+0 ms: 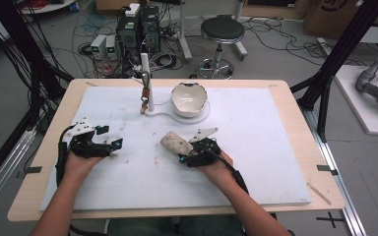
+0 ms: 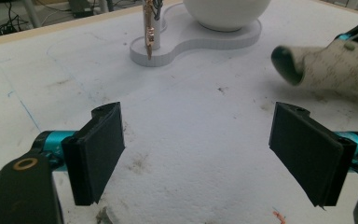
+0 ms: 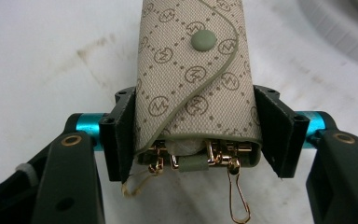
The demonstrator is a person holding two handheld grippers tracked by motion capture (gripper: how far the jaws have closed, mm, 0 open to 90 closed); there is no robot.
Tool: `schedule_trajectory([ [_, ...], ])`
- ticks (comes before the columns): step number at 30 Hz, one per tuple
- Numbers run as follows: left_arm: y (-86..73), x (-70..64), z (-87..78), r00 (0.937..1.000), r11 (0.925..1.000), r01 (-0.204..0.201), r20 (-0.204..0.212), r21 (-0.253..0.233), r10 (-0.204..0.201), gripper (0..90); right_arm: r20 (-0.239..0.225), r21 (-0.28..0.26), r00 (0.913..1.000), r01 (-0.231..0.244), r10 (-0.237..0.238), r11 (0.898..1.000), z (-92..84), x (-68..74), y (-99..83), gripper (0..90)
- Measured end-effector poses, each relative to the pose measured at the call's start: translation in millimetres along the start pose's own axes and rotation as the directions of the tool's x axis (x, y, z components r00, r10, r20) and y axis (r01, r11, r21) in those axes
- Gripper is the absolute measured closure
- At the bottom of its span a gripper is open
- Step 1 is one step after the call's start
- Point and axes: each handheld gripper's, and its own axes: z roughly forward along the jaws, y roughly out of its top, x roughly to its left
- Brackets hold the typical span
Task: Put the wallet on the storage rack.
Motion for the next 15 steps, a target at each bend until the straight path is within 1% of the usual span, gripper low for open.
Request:
schedule_trajectory([
  [2,0.2,0.4,-0.4,1.0,1.0,0.0,0.0,0.0,0.0,17.9,-0.001,-0.025,1.0,-0.005,0.005,1.0,-6.5,-2.3,3.0,37.3],
  [6,0.4,0.6,-0.8,1.0,1.0,0.002,-0.003,-0.003,-0.002,17.8,0.016,-0.067,0.9998,-0.01,0.011,0.998,-19.0,-8.8,9.3,37.3],
  [8,0.6,0.7,-1.2,1.0,1.0,0.0,-0.003,-0.002,0.0,17.8,0.035,-0.08,0.9994,-0.001,0.004,0.997,-25.8,-13.2,13.6,37.3],
  [10,0.7,0.7,-1.2,1.0,1.0,0.001,-0.003,-0.003,-0.001,17.8,0.048,-0.096,0.9987,-0.013,0.017,0.995,-32.8,-17.5,18.3,37.3],
  [13,1.6,0.7,-1.7,1.0,1.0,0.002,-0.004,-0.008,-0.002,17.8,0.074,-0.12,0.997,-0.014,0.023,0.993,-42.7,-26.7,27.1,37.3],
  [15,2.3,1.1,-2.2,1.0,0.9999,0.003,-0.003,-0.012,-0.003,17.8,0.089,-0.125,0.9957,-0.014,0.025,0.992,-47.8,-32.6,34.5,37.3],
])
